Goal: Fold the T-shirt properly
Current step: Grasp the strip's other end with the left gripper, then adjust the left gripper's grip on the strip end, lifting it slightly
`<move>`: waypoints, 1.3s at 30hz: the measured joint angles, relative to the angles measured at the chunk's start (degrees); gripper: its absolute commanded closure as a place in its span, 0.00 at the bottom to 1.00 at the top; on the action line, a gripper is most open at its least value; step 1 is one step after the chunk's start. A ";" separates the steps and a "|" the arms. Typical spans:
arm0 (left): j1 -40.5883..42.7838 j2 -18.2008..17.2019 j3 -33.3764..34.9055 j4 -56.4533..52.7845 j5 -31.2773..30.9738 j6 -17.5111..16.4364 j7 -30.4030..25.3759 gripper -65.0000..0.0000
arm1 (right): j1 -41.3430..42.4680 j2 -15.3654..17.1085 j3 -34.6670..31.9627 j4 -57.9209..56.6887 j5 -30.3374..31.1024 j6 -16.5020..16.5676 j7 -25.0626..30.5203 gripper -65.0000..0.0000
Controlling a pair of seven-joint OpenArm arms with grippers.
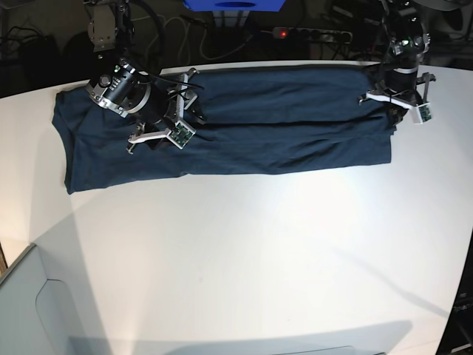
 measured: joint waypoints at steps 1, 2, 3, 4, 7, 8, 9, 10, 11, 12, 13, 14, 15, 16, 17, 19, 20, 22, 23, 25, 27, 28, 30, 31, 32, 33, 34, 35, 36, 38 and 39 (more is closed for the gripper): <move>0.04 -0.02 0.00 0.00 -0.04 0.00 0.00 1.00 | 0.00 0.00 0.00 0.00 0.00 0.00 0.02 0.51; 0.04 0.00 0.00 0.00 -0.07 0.00 -0.02 1.00 | 0.00 0.00 0.00 0.00 0.00 0.00 0.00 0.51; 0.04 0.00 0.02 0.02 -0.09 0.00 -0.02 1.00 | 0.00 0.00 0.00 0.00 0.00 0.00 0.04 0.51; 0.02 0.00 0.02 0.04 -0.09 0.00 -0.04 1.00 | 0.02 0.00 0.00 0.00 0.00 0.02 0.00 0.51; 0.02 0.00 0.00 0.04 -0.07 0.00 0.00 1.00 | 0.00 -0.02 0.00 0.02 0.00 0.00 0.02 0.51; -0.02 0.02 -0.46 0.04 -0.11 -0.02 0.57 1.00 | 0.00 -0.07 0.00 0.02 0.00 0.00 0.02 0.51; -0.17 0.02 -0.98 0.02 -0.09 -0.02 0.61 1.00 | 0.00 -0.15 0.00 0.02 0.00 0.00 0.00 0.51; -0.20 0.00 -1.55 0.04 -0.09 -0.02 0.52 0.98 | 0.02 -0.15 -0.02 0.02 0.00 0.00 0.02 0.51; -0.28 -0.02 -1.99 0.04 -0.09 0.00 0.42 0.94 | 0.02 -0.15 -0.02 0.02 0.00 0.00 0.02 0.51; -0.28 -0.02 -2.29 0.04 -0.13 0.00 0.39 0.90 | 0.02 -0.15 -0.02 0.02 0.00 0.00 0.02 0.51; -0.26 0.02 -2.58 0.04 -0.90 -0.02 0.44 0.85 | 0.11 -0.15 -0.04 0.02 0.00 0.00 -0.04 0.50; -0.26 0.02 -2.99 0.04 -2.38 -0.02 0.48 0.80 | 0.55 -0.15 -0.33 0.02 -0.07 0.02 -0.42 0.50; -0.15 0.02 -3.50 0.04 -3.80 -0.02 0.39 0.75 | 1.14 -0.17 -0.35 0.02 0.00 0.00 -0.37 0.50; -0.09 0.02 -4.13 0.04 -4.83 -0.02 0.44 0.71 | 1.64 -0.20 -0.35 0.04 0.04 0.00 -0.15 0.50; -0.09 0.04 -4.72 0.04 -5.46 0.00 0.44 0.68 | 2.08 -0.17 -0.35 0.07 0.02 0.00 0.04 0.50; 0.02 0.00 -5.79 0.02 -6.54 0.00 0.63 0.62 | 2.38 -0.15 -0.33 0.09 0.00 0.00 0.02 0.50; 0.00 0.00 -6.25 -0.20 -6.82 0.00 1.79 0.59 | 2.36 -0.15 -0.33 0.07 0.00 0.00 -0.02 0.50; -0.17 0.02 -6.80 -1.66 -8.13 0.00 3.93 0.55 | 2.36 -0.17 -0.33 0.00 0.02 0.00 -0.17 0.50; -0.20 0.00 -6.82 -2.80 -8.59 0.00 4.15 0.53 | 2.38 -0.17 -0.33 0.00 0.00 0.00 -0.15 0.50; -0.28 -0.55 -6.60 -4.02 -10.64 0.33 4.55 0.50 | 2.38 -0.20 -0.33 -0.04 0.02 0.02 -0.17 0.50; -0.66 -1.90 -6.29 -4.55 -12.83 0.22 4.68 0.50 | 2.38 -0.33 -0.33 -0.46 0.22 0.00 -0.09 0.50; -1.36 -2.01 -6.45 -4.61 -12.98 0.28 4.57 0.50 | 2.38 -0.31 -0.33 -1.01 0.22 0.02 -0.07 0.50; -2.67 -2.25 -6.47 -5.66 -13.49 0.37 4.28 0.50 | 2.38 -0.33 -0.35 -1.68 0.20 0.02 -0.22 0.50; -3.19 -2.21 -6.34 -6.62 -13.64 0.20 4.26 0.50 | 2.38 -0.33 -0.35 -1.77 0.20 0.00 -0.17 0.50; -3.85 -2.19 -6.34 -7.67 -13.75 0.07 4.46 0.50 | 2.40 -0.33 -0.35 -1.77 0.20 0.02 -0.15 0.50; -4.26 -2.19 -6.34 -8.63 -13.70 0.02 4.70 0.50 | 2.40 -0.31 -0.35 -1.77 0.20 0.00 -0.11 0.50; -4.61 -2.19 -6.34 -9.60 -13.55 0.20 4.72 0.50 | 2.38 -0.31 -0.35 -1.77 0.17 0.02 -0.20 0.50; -4.92 -2.19 -6.34 -10.51 -13.49 0.35 4.72 0.50 | 2.36 -0.31 -0.33 -1.77 0.20 0.02 -0.17 0.50; -5.29 -2.19 -6.34 -11.28 -13.44 0.44 4.83 0.50 | 2.34 -0.31 -0.33 -1.77 0.20 0.02 -0.17 0.50; -5.88 -2.23 -5.29 -12.00 -13.44 0.48 4.68 0.50 | 2.36 -0.33 -0.35 -1.77 0.20 0.00 -0.15 0.50; -6.01 -2.21 -4.74 -12.04 -13.46 0.46 4.72 0.50 | 2.34 -0.31 -0.35 -1.77 0.20 0.00 -0.15 0.50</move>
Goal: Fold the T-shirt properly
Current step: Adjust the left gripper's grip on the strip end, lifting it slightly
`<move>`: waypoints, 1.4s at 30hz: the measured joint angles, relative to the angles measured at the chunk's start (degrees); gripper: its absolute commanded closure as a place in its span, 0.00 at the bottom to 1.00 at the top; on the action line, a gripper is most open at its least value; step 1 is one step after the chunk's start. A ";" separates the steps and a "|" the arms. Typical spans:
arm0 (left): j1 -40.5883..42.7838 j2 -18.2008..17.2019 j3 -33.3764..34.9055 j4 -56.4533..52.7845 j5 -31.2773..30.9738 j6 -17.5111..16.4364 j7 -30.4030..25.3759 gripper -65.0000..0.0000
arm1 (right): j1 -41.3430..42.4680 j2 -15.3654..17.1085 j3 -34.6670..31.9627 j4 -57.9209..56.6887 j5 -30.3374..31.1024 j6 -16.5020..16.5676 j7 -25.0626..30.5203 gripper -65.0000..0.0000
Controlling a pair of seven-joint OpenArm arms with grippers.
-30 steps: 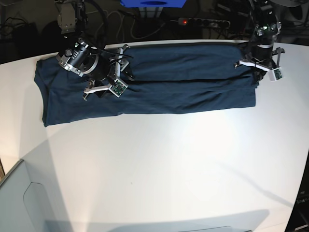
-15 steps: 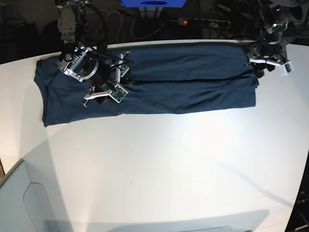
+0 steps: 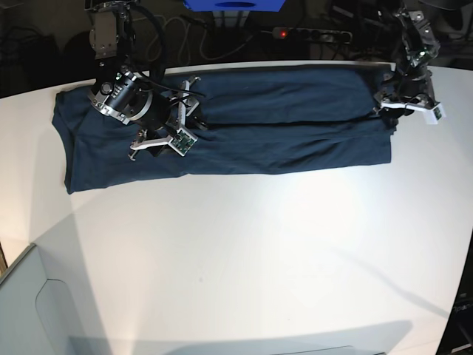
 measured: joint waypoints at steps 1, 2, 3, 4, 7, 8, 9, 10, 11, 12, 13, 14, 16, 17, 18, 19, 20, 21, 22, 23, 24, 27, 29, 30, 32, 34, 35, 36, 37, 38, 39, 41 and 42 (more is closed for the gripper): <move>-0.09 0.02 0.59 -0.04 0.00 -0.02 0.00 0.50 | -0.09 0.00 0.00 0.00 0.00 0.00 0.00 0.50; -0.13 0.02 1.05 -0.15 -0.15 -0.02 -0.07 0.50 | -0.15 0.02 0.00 0.00 0.02 0.00 0.02 0.50; -0.13 0.00 1.38 -0.44 -0.17 -0.04 -0.07 0.50 | -0.22 0.07 0.00 0.00 0.00 0.02 -0.04 0.50; -0.13 0.00 1.75 -0.94 -0.20 -0.02 -0.11 0.50 | -0.28 0.24 0.00 0.00 0.02 0.02 0.00 0.50; -0.13 -0.15 2.56 -2.27 -0.20 -0.09 -1.40 0.53 | -0.28 0.31 0.07 0.00 0.00 0.00 0.00 0.50; -0.13 -0.26 2.56 -2.62 -0.20 -0.13 -1.73 0.57 | -0.28 0.31 0.07 0.00 0.00 0.00 0.00 0.50; -0.15 -0.33 2.60 -3.08 -0.17 -0.33 -2.25 0.62 | -0.28 0.31 0.07 0.00 0.00 0.02 -0.02 0.50; -0.17 -0.33 2.60 -3.52 -0.24 -0.35 -2.69 0.67 | -0.28 0.31 0.09 0.00 0.00 0.02 -0.02 0.50; -0.17 -0.35 2.56 -4.11 -0.42 -0.50 -3.28 0.72 | -0.28 0.31 0.20 0.00 0.00 0.02 0.00 0.50; -0.17 -0.33 2.45 -4.46 -0.63 -0.72 -3.41 0.75 | -0.28 0.31 0.20 0.00 0.00 0.00 0.00 0.51; -0.22 -0.39 2.43 -4.83 -0.61 -1.20 -3.58 0.78 | -0.28 0.31 0.20 0.00 0.00 0.00 -0.02 0.51; -0.31 -0.70 2.43 -5.25 -0.63 -2.62 -3.67 0.81 | -0.28 0.33 0.17 0.00 0.00 0.02 -0.02 0.51; -0.31 -1.66 2.49 -5.49 -0.57 -5.92 -2.64 0.86 | -0.26 0.33 0.20 0.37 0.00 0.00 -0.02 0.51; -0.33 -1.86 2.49 -5.57 -0.59 -6.62 -2.45 0.88 | -0.24 0.33 0.31 0.46 -0.02 0.00 -0.02 0.51; -0.31 -1.88 2.45 -5.55 -0.59 -7.48 -2.40 0.91 | -0.15 0.33 0.28 0.46 -0.02 0.00 -0.02 0.51; -0.31 -1.88 2.43 -5.55 -0.59 -7.91 -2.40 0.95 | -0.13 0.31 0.28 0.46 0.00 0.00 0.00 0.51; -0.31 -1.90 2.43 -5.55 -0.59 -7.98 -2.40 1.00 | -0.15 0.31 0.28 0.46 0.00 0.00 0.04 0.51; -0.31 -2.25 2.43 -5.51 -0.59 -7.98 -2.29 1.00 | -0.15 0.31 0.28 0.46 0.00 0.00 0.02 0.51; -0.28 -2.75 2.45 -5.51 -0.61 -8.00 -1.90 1.00 | -0.24 0.33 0.28 0.46 0.00 0.02 0.02 0.51; -0.31 -3.37 2.49 -5.57 -0.61 -8.15 -1.16 1.00 | -0.26 0.35 0.28 0.50 -0.02 0.00 0.00 0.51; -0.33 -3.76 2.49 -5.62 -0.59 -8.24 -1.05 1.00 | -0.31 0.35 0.31 0.76 -0.13 0.02 -0.11 0.51; -0.31 -3.96 2.49 -5.66 -0.59 -8.22 -1.16 1.00 | -0.33 -0.04 2.23 3.37 0.11 0.00 0.24 0.51; -0.63 -4.15 2.51 -5.68 -0.59 -8.24 -0.94 1.00 | -0.15 -0.83 4.83 4.31 0.28 0.00 0.50 0.51; -0.81 -4.48 2.51 -5.75 -0.37 -8.24 -0.76 1.00 | 0.09 -1.16 5.99 4.17 0.07 0.02 0.11 0.51; -1.14 -5.09 2.51 -5.90 -0.31 -8.24 -0.70 1.00 | 0.20 -2.08 8.20 3.39 -0.15 0.00 0.20 0.51; -1.27 -5.11 2.51 -5.90 -0.33 -8.24 -0.85 1.00 | 0.20 -2.03 8.44 2.10 -0.22 0.00 0.02 0.51; -1.44 -5.09 2.51 -5.95 -0.33 -8.24 -0.76 1.00 | 0.17 -2.08 8.26 1.11 0.02 0.02 0.20 0.51; -1.64 -5.11 2.51 -5.99 -0.13 -8.26 -0.59 1.00 | 0.17 -2.25 8.13 -0.17 0.26 0.00 0.46 0.51; -1.75 -5.11 2.51 -5.99 -0.11 -8.24 -0.46 1.00 | 0.20 -2.56 8.13 -1.44 0.13 0.00 0.66 0.51; -1.79 -5.14 2.51 -5.99 -0.11 -8.22 -0.48 1.00 | 0.39 -2.69 8.17 -2.86 0.11 0.00 0.63 0.51; -2.08 -5.20 2.51 -5.99 -0.11 -8.24 -0.46 1.00 | 1.03 -2.69 8.17 -4.46 -0.02 0.02 0.39 0.51; -2.10 -5.25 2.51 -5.99 -0.11 -8.26 -0.50 1.00 | 2.38 -2.64 8.37 -6.62 -0.13 0.02 0.50 0.51; -2.10 -5.25 2.51 -5.99 -0.09 -8.24 -0.46 1.00 | 2.99 -2.62 8.41 -7.69 0.07 0.00 0.76 0.51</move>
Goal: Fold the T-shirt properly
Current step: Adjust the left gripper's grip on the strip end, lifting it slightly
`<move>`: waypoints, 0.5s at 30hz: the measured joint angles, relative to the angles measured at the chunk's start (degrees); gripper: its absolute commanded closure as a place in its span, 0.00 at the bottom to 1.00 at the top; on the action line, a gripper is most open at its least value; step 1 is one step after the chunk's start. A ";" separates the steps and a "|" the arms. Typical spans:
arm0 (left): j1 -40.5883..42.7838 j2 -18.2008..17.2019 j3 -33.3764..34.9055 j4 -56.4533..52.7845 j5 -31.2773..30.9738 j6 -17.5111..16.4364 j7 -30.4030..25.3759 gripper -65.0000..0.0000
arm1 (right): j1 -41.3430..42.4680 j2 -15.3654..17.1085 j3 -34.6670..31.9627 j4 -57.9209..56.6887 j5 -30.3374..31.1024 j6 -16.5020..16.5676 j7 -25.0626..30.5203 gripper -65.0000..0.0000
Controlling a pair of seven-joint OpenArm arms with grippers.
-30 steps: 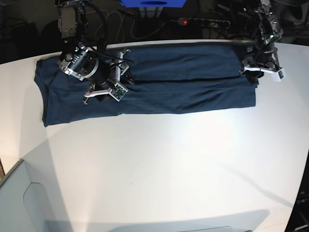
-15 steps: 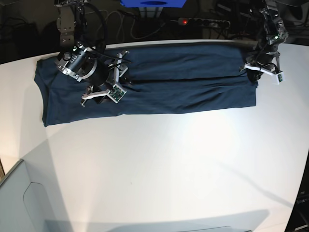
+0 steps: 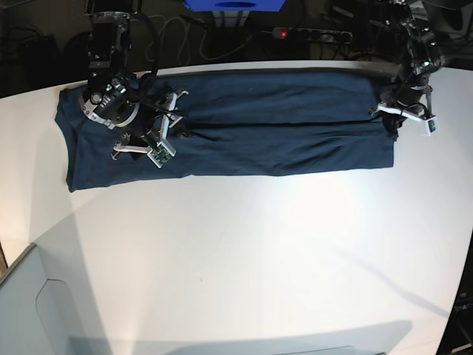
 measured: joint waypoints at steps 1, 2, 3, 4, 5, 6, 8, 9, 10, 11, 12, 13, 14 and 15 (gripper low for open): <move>0.02 0.04 0.00 0.00 -0.04 0.00 0.00 1.00 | 0.22 -0.02 -0.02 -0.79 -0.02 0.00 -0.04 0.51; 0.04 0.02 0.00 0.00 -0.02 0.00 0.00 1.00 | 0.20 -0.02 -0.17 -1.09 0.09 0.00 0.07 0.51; 0.02 0.02 0.00 0.00 -0.04 0.00 -0.02 1.00 | -0.13 0.00 -0.28 -1.31 0.07 0.00 0.07 0.51; 0.02 0.02 0.00 0.00 -0.04 0.00 -0.04 1.00 | -0.59 -0.02 -0.39 -1.42 -0.02 0.02 -0.09 0.51; 0.02 0.02 0.00 0.00 -0.04 0.00 -0.02 1.00 | -1.05 0.00 -0.59 -1.42 -0.04 0.02 -0.33 0.51; 0.02 0.02 0.00 0.00 -0.02 0.00 0.00 1.00 | -1.36 0.13 -1.31 -1.46 -0.15 0.00 -0.37 0.51; -0.17 0.02 0.00 0.00 0.13 0.00 -0.02 1.00 | -2.05 0.46 -3.34 -1.40 -0.24 0.00 -0.17 0.51; -0.31 0.04 0.00 0.00 0.11 0.00 -0.02 1.00 | -2.51 0.59 -4.15 -1.40 -0.02 0.00 -0.13 0.51; -0.33 0.07 0.00 0.00 0.11 0.00 -0.02 1.00 | -2.97 1.16 -5.14 -1.40 -0.02 0.00 -0.15 0.51; -0.46 0.02 0.00 0.00 0.11 0.00 0.00 1.00 | -3.26 1.81 -5.97 -1.40 0.00 0.02 -0.17 0.51; -0.46 0.00 0.00 0.00 0.11 0.00 -0.02 1.00 | -3.30 2.27 -6.75 -1.40 -0.07 0.02 -0.61 0.51; -0.46 0.00 0.00 0.00 0.11 0.00 -0.04 1.00 | -3.32 2.54 -7.30 -1.40 -0.11 0.00 -0.55 0.51; -0.46 0.00 0.00 0.00 0.13 0.00 -0.02 1.00 | -3.45 2.99 -7.98 -1.27 -0.11 0.02 -0.37 0.51; -0.44 0.02 0.00 0.00 0.13 0.00 0.00 1.00 | -3.80 3.37 -8.59 -1.03 -0.07 0.00 -0.20 0.51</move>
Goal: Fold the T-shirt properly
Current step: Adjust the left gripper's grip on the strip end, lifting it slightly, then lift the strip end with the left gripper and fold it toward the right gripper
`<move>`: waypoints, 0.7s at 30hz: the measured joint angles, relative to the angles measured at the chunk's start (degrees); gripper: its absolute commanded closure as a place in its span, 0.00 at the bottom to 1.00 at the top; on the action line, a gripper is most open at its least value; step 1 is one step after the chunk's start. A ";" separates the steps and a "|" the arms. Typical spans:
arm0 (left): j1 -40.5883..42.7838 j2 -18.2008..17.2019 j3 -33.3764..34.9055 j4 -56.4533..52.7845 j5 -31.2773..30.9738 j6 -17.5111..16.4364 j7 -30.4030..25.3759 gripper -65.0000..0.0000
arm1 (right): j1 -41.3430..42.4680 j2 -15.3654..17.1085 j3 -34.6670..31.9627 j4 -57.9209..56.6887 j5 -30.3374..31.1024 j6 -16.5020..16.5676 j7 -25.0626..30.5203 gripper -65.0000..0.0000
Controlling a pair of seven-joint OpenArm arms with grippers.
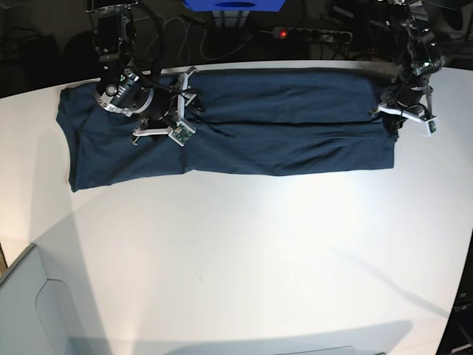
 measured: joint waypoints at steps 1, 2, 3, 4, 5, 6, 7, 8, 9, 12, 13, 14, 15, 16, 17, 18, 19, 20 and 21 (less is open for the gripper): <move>-0.02 0.00 0.00 0.00 0.00 0.00 -0.02 1.00 | -0.39 0.24 -0.39 0.42 0.02 0.00 -0.07 0.51; -0.04 0.00 0.00 0.00 -0.02 0.00 -0.07 1.00 | -0.85 0.48 -0.66 0.98 -0.15 0.02 -0.28 0.51; -0.04 0.00 0.00 0.02 -0.02 0.00 -0.07 1.00 | -1.33 0.55 -0.81 1.70 -0.17 0.02 -0.44 0.51; -0.02 0.00 0.00 0.00 -0.02 0.00 -0.02 1.00 | -1.68 0.50 -0.70 2.45 -0.20 0.02 -0.46 0.51; -0.02 0.00 0.00 0.02 0.00 0.00 -0.02 1.00 | -1.84 0.50 -0.61 3.50 -0.07 0.02 -0.48 0.51; -0.02 0.00 0.04 0.09 0.00 0.00 -0.02 1.00 | -1.84 0.50 -0.50 4.90 -0.04 0.02 -0.17 0.51; -0.02 0.00 0.04 0.13 -0.02 0.02 -0.04 1.00 | -1.68 0.50 -0.33 6.16 -0.04 0.02 -0.04 0.51; -0.02 0.00 0.04 0.17 0.00 0.02 -0.02 1.00 | -1.62 0.50 -0.33 7.30 -0.02 0.00 0.02 0.51; -0.02 0.00 0.04 0.22 0.00 0.00 -0.02 1.00 | -1.51 0.50 -0.28 8.17 0.00 0.00 0.11 0.51; -0.02 0.00 0.02 0.33 0.00 0.00 0.00 1.00 | -1.53 0.11 2.14 9.57 0.22 0.00 0.02 0.51; 0.00 0.00 0.02 0.33 -0.02 0.00 -0.02 1.00 | -1.51 -0.15 3.72 9.75 0.22 0.00 0.02 0.51; 0.00 -0.02 0.02 0.33 0.00 0.00 0.00 1.00 | -1.36 -0.20 5.14 9.70 0.07 0.02 -0.15 0.51; 0.04 0.00 -0.02 0.33 0.00 0.00 -0.02 1.00 | -1.20 -0.24 6.82 9.66 0.02 0.02 -0.37 0.51; 0.17 0.02 -0.28 0.33 -0.02 0.00 0.00 1.00 | -1.11 -0.24 8.57 9.51 0.17 0.00 -0.15 0.51; 0.15 0.15 -0.98 0.33 -0.07 -0.22 0.04 1.00 | -1.03 -0.28 10.64 9.09 0.42 0.00 0.35 0.51; 0.15 0.15 -1.79 0.33 -0.11 -0.22 0.24 1.00 | -0.90 -0.28 13.00 8.46 0.68 0.00 0.37 0.51; 0.17 0.09 -2.38 0.33 -0.15 -0.20 0.46 1.00 | -0.55 -0.28 15.19 7.52 0.46 0.00 0.35 0.51; 0.15 0.00 -2.82 0.35 -0.04 -0.17 0.44 1.00 | 0.13 -0.28 17.31 6.34 0.22 0.00 -0.39 0.51; 0.17 -0.07 -2.99 0.33 0.02 -0.15 0.42 1.00 | 1.14 -0.28 19.50 4.79 -0.13 0.02 -0.33 0.51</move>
